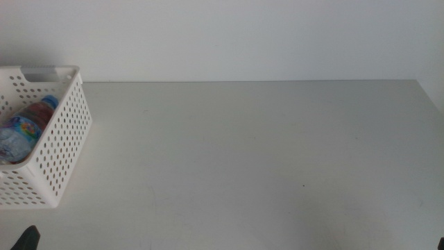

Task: Use arms to grab the bottles and put them into the dustbin to the left of the table.

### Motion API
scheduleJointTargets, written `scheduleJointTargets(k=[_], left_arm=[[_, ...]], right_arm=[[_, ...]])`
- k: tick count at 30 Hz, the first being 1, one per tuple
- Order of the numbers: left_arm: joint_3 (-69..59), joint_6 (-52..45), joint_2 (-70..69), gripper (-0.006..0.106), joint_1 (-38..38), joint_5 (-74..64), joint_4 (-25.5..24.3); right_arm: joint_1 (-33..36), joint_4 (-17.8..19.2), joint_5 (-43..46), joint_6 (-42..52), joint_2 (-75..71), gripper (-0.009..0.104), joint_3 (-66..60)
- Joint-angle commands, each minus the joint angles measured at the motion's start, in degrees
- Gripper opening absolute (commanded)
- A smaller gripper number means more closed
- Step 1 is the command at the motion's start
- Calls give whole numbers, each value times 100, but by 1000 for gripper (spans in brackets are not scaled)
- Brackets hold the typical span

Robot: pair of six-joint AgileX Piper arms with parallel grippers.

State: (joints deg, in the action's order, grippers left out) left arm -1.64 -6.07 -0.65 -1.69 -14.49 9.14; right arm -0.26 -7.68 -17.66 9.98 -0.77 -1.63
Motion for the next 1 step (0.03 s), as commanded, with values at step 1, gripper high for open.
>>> scheduleJointTargets(k=[1], left_arm=[[-17, 52, -158, 94, -4, 448, 63]], right_arm=[[-39, 32, 430, 68, -126, 78, 52]])
